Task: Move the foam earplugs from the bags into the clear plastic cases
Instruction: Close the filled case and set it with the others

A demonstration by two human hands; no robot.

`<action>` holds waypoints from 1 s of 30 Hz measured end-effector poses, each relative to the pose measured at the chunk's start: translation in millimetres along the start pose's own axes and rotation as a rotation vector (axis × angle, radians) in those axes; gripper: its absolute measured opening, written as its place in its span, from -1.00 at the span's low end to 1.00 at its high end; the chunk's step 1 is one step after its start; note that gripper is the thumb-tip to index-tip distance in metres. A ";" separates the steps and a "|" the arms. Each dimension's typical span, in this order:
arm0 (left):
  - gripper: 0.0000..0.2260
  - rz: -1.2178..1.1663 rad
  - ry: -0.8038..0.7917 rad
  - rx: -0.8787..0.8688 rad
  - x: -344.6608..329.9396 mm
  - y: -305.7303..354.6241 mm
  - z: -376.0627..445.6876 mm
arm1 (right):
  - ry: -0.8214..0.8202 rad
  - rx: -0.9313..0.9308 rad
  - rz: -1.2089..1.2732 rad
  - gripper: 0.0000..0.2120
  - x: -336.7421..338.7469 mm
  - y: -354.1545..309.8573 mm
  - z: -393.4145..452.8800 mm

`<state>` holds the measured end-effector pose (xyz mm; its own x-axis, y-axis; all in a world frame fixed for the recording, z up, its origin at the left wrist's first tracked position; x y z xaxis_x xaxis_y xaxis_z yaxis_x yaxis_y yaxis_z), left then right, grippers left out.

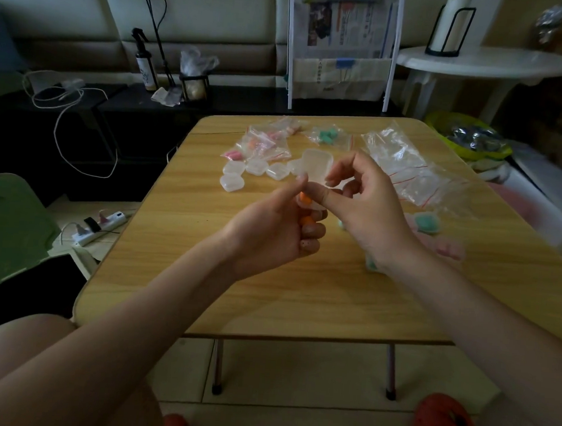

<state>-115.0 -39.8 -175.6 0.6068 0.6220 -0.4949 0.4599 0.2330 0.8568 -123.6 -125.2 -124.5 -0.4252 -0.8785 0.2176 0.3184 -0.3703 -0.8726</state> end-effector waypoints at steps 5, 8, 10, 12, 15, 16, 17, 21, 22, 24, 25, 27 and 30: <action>-0.75 -0.132 -0.016 0.094 3.4 -5.6 -0.2 | -0.038 0.068 -0.063 -0.77 -5.7 -4.8 -3.5; -0.67 -0.170 0.062 0.092 9.4 -4.1 1.9 | -0.015 0.085 -0.117 -0.75 -4.6 -2.3 -1.7; -0.53 -0.172 0.125 0.071 16.0 -1.9 4.6 | 0.013 0.081 -0.090 -0.78 -1.7 -0.3 -1.4; -0.49 -0.185 0.194 0.057 24.7 -0.4 6.7 | 0.031 0.141 -0.108 -0.88 0.1 -4.3 -3.5; -0.59 -0.206 0.243 0.044 33.6 0.2 7.0 | 0.002 0.241 -0.222 -0.90 -4.8 -9.5 -9.5; -0.60 -0.194 0.243 0.038 35.1 0.1 7.0 | -0.012 0.261 -0.262 -0.90 -7.4 -9.6 -11.0; -0.60 -0.181 0.246 0.034 35.6 0.2 6.6 | -0.029 0.271 -0.292 -0.89 -10.0 -8.6 -11.7; -0.58 -0.160 0.263 0.031 35.9 1.4 5.5 | -0.104 0.266 -0.376 -0.81 -20.0 -1.5 -11.0; -0.56 -0.148 0.263 0.032 35.8 1.9 5.1 | -0.124 0.264 -0.396 -0.78 -22.2 -0.3 -11.3; -0.55 -0.095 0.276 0.034 37.4 1.6 4.9 | -0.159 0.264 -0.458 -0.73 -25.6 1.7 -12.8; -0.55 -0.065 0.287 0.032 38.2 1.6 4.9 | -0.166 0.264 -0.486 -0.75 -26.5 2.2 -13.1; -0.57 -0.032 0.298 0.022 38.3 1.0 5.8 | -0.156 0.263 -0.497 -0.84 -25.9 2.5 -12.3; -0.59 -0.026 0.305 -0.002 36.9 1.7 6.9 | -0.128 0.255 -0.468 -0.90 -22.5 2.8 -10.4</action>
<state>-87.3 -21.6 -193.4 0.3717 0.8116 -0.4507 0.4711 0.2534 0.8449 -122.0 -103.3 -136.4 -0.4699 -0.6257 0.6227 0.3220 -0.7782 -0.5391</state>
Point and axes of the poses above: each hand's wrist, its own z-axis towards the middle knuckle, its own x-axis out of the back of the hand, y = z × x, the point moved 9 cm from there along z, towards the middle knuckle, and after that the axes turned 5 degrees about y, right-handed, at the moved point
